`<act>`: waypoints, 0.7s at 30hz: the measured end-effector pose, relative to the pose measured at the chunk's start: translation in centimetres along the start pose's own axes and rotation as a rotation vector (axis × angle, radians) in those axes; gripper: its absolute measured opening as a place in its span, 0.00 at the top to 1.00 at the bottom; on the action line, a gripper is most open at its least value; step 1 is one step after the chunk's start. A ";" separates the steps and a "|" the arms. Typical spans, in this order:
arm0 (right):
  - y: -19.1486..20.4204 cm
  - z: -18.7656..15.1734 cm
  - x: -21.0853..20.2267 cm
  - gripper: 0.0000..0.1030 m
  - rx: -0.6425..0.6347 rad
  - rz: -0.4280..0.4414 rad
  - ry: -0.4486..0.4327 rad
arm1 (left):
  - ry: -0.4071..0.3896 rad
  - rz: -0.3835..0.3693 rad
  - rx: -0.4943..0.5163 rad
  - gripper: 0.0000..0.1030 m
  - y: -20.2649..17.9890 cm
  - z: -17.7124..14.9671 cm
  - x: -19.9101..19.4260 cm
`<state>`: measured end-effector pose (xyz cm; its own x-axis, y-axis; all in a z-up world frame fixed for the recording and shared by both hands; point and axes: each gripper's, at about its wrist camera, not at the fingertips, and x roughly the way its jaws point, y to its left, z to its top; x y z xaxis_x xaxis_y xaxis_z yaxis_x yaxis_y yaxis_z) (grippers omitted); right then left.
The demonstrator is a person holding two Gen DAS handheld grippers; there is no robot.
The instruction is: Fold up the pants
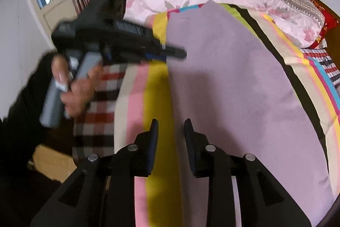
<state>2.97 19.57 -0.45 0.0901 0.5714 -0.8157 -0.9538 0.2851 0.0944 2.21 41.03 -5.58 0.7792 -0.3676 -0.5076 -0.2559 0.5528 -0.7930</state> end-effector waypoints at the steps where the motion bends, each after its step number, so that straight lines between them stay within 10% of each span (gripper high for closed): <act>1: -0.1 -0.5 0.0 0.75 0.001 -0.005 0.007 | 0.007 -0.026 0.001 0.64 -0.4 -0.3 0.0; 8: -0.5 -1.3 0.4 0.79 -0.012 -0.067 0.012 | 0.059 -0.055 0.025 0.64 -1.8 -2.6 0.7; 12: -0.6 -1.1 0.1 0.91 -0.012 -0.090 -0.014 | 0.062 -0.022 0.054 0.95 -1.7 -3.5 0.5; 21: 0.4 -1.8 0.7 0.93 -0.045 -0.072 -0.023 | 0.078 0.005 0.049 0.96 -0.4 -3.8 0.1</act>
<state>2.14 18.70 -1.98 0.1649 0.5687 -0.8058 -0.9565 0.2916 0.0100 0.20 37.92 -6.61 0.7305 -0.4207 -0.5379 -0.2302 0.5899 -0.7740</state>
